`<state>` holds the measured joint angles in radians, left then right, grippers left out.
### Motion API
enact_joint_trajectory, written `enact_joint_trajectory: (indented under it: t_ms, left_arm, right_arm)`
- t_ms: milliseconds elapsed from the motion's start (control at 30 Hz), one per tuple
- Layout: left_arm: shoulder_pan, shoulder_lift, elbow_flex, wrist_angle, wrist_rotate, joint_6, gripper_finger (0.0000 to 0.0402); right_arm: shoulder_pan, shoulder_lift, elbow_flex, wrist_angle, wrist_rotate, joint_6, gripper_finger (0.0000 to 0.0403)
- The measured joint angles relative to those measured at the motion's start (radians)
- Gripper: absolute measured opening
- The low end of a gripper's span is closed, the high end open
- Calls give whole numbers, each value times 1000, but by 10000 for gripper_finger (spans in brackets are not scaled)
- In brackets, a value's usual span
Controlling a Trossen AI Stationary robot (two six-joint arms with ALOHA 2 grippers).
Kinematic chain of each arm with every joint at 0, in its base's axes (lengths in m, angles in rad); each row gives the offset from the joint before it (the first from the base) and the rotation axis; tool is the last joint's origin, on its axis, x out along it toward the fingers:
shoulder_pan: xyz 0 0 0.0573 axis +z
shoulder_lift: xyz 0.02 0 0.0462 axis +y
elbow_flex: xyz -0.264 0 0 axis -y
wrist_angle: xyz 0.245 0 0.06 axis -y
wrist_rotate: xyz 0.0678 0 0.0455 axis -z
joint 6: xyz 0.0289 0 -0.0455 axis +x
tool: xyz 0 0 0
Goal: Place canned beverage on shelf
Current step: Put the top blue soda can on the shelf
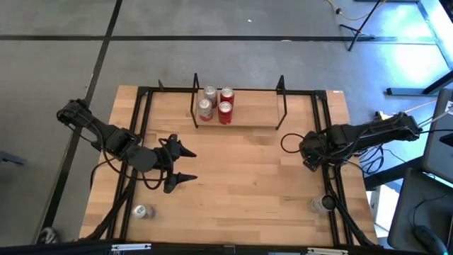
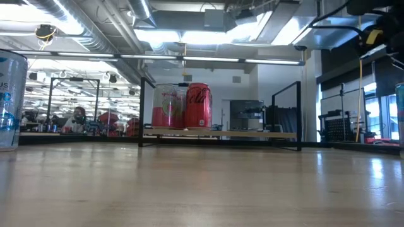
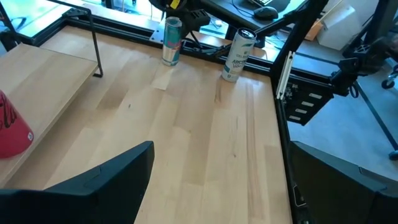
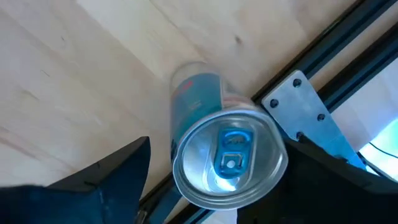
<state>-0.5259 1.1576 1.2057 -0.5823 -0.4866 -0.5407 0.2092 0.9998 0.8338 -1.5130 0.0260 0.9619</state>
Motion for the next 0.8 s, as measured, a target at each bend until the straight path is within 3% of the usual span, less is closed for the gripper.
enact_joint_trajectory:
  t_ms: [367, 633, 800]
  left_arm:
    - [0, 0, 0, 0, 1, 1, 360]
    - [0, 0, 0, 0, 1, 1, 360]
    - [0, 0, 0, 0, 1, 2, 360]
  right_arm:
    - [0, 5, -1, 39, -6, -52, 206]
    - [0, 6, 58, 125, 11, -139, 204]
    - [-1, 20, 142, 200, 94, -206, 211]
